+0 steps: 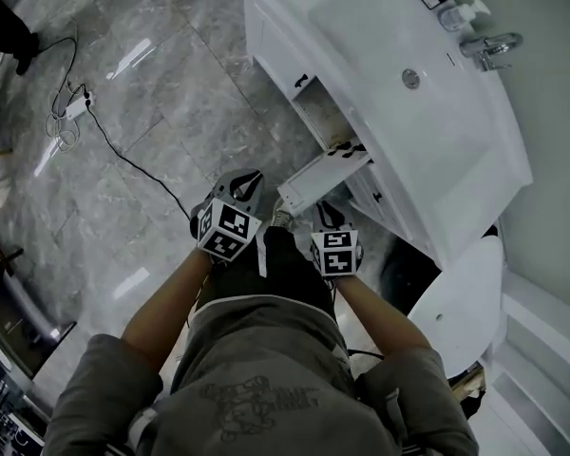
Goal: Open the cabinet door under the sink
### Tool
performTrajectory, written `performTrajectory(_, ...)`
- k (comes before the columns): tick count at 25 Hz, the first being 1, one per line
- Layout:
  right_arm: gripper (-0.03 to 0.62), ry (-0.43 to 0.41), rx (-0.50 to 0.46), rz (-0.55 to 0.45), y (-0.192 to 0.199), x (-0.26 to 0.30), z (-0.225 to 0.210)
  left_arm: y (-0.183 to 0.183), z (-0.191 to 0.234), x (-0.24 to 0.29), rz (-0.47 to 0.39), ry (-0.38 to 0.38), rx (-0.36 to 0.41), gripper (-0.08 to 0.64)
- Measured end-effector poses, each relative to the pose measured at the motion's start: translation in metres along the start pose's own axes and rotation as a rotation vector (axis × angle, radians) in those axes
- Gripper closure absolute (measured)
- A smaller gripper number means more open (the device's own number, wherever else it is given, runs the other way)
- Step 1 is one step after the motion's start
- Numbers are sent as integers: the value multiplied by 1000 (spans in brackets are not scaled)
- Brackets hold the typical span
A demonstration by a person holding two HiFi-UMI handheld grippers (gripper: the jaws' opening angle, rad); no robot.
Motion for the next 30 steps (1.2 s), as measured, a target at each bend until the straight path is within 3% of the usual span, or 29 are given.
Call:
performTrajectory(5,541,29,14,-121,-50,-21,-12,-23,6,-22,-33,-13,17,532)
performTrajectory(14,546,42,-102,-354,-145,-85,-11,-80,13,-68,-144,-48,40,532)
performTrajectory(24,549,32,-96,-632,-233,-187,-17,-172,33,-150,-377,-166,117,532)
performTrajectory(30,549,-2,-164,-784,-271,-247,0,-218,27,-207,-531,-198,148,532)
Point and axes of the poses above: the fingertips, and each gripper's own axes: x forward along the fingers, z to its left, y out of its underside, the point moved 5 cm from there along -x, backward along the fingers, and after that the axes turned 5 degrees about -x, right-handed, at the moved point
